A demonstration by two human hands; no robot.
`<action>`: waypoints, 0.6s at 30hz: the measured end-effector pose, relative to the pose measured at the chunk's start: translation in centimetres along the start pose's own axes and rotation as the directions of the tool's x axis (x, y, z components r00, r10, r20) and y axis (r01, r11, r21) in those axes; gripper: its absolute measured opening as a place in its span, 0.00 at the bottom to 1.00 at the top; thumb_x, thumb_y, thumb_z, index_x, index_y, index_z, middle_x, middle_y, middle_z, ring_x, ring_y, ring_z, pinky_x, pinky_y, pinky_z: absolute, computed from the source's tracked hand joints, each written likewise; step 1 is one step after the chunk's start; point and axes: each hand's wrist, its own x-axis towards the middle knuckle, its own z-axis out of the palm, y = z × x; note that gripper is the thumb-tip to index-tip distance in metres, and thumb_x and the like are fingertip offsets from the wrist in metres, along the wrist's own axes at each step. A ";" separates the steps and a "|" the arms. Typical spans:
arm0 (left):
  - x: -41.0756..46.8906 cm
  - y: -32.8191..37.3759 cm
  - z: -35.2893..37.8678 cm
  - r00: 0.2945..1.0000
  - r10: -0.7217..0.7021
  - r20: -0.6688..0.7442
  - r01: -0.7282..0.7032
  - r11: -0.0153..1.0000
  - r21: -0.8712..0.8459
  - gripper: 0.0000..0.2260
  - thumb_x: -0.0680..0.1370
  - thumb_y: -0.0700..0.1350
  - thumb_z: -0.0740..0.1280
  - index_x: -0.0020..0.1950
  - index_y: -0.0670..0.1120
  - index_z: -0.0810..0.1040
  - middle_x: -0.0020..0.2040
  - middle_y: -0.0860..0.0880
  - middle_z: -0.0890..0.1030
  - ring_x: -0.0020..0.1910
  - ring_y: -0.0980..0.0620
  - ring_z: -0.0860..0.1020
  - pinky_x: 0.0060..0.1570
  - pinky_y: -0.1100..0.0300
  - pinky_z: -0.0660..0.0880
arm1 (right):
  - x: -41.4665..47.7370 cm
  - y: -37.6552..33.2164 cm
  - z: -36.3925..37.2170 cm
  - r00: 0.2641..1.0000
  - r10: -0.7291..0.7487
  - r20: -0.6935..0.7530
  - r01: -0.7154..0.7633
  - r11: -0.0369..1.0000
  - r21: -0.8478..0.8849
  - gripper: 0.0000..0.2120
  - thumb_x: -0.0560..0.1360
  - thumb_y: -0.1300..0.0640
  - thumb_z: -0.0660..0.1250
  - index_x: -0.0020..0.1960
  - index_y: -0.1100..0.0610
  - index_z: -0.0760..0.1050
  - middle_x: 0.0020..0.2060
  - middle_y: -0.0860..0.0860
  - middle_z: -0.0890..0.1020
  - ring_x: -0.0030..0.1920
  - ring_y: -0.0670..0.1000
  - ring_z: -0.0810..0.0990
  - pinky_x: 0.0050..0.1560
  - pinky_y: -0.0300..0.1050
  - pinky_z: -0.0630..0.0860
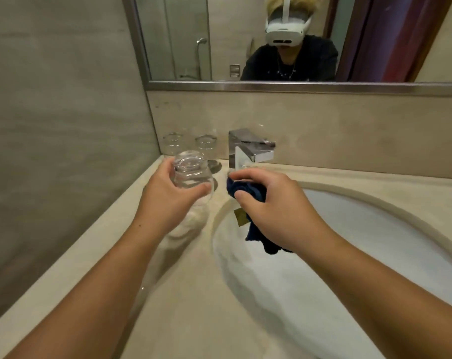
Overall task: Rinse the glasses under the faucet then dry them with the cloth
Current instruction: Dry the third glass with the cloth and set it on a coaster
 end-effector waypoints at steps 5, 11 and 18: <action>4.6 -3.2 -2.6 0.993 -0.046 -0.106 0.049 0.999 0.024 0.25 0.71 0.50 0.83 0.63 0.59 0.77 0.53 0.62 0.84 0.48 0.62 0.84 0.52 0.54 0.81 | 2.2 -0.1 3.6 1.000 0.003 0.025 -0.004 1.000 0.019 0.13 0.81 0.57 0.69 0.62 0.45 0.84 0.47 0.33 0.80 0.48 0.43 0.81 0.53 0.36 0.77; 8.4 -5.8 -2.3 0.991 -0.062 -0.122 0.070 0.996 0.061 0.24 0.73 0.44 0.82 0.61 0.58 0.74 0.49 0.64 0.79 0.38 0.72 0.78 0.38 0.73 0.71 | 3.5 0.8 5.9 0.999 0.007 0.044 -0.007 1.000 -0.008 0.13 0.82 0.56 0.68 0.62 0.42 0.83 0.52 0.36 0.83 0.47 0.37 0.82 0.44 0.32 0.80; 11.4 -7.4 -2.1 0.989 -0.045 -0.140 0.056 0.995 0.080 0.25 0.72 0.48 0.82 0.63 0.59 0.75 0.51 0.65 0.79 0.49 0.63 0.80 0.49 0.64 0.74 | 4.1 2.6 5.9 0.997 0.043 0.061 -0.043 0.999 -0.006 0.13 0.82 0.56 0.68 0.61 0.42 0.84 0.41 0.23 0.78 0.36 0.36 0.80 0.41 0.32 0.72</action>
